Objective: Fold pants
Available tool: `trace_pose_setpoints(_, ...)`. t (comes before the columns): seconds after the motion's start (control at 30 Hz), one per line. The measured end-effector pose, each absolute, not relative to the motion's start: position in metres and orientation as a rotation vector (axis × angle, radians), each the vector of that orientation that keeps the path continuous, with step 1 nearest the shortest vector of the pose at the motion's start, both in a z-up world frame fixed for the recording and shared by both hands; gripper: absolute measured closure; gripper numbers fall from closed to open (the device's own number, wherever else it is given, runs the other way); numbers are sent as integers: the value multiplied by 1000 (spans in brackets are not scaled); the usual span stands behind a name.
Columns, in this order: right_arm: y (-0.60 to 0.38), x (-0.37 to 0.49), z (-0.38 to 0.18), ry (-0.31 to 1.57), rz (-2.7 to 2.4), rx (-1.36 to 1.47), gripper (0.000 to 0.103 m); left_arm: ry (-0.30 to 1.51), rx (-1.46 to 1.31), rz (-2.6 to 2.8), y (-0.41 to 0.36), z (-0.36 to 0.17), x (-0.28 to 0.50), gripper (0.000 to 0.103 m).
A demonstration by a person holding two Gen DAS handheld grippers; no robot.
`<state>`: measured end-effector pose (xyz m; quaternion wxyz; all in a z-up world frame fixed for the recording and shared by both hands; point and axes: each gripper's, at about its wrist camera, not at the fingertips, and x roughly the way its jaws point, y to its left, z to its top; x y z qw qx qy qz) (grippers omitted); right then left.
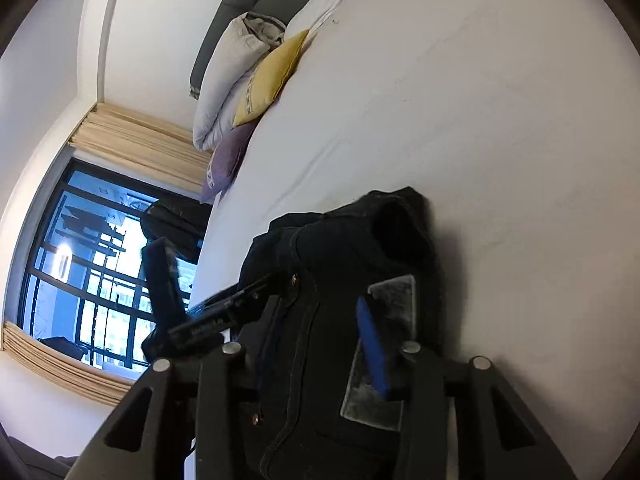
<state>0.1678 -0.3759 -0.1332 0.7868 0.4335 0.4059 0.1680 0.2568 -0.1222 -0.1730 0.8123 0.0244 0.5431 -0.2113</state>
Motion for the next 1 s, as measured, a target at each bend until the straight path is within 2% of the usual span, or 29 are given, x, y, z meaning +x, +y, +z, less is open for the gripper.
trace_pose_setpoints(0.23,-359,135,-73,794,520,859,44,1034,44,-454,-109,-125,210,3)
trace_pose_setpoints(0.37,-337,112,-91,866,597,853,37,1027,80,-496,-111,-129,161,3)
trace_pose_setpoints(0.43,-335,106,-119,947,525,863,38,1035,143,-467,-112,-148,149,1)
trace_pose_setpoints(0.47,-337,103,-136,974,503,901,46,1033,144,-457,-109,-151,149,0)
trace_pose_setpoints(0.5,-339,99,-144,966,500,931,49,1027,126,-456,-106,-154,148,0)
trace_pose_setpoints(0.6,-344,91,-137,954,495,908,50,1068,37,-471,-94,-155,155,0)
trace_pose_setpoints(0.77,-369,80,-105,884,474,867,26,1007,-5,-443,-70,-122,141,0)
trace_pose_setpoints(0.9,-406,87,-107,843,364,942,22,988,-82,-397,-41,-103,158,0)
trace_pose_setpoints(1.0,-410,102,-117,879,346,957,22,1071,-93,-376,-36,-120,177,0)
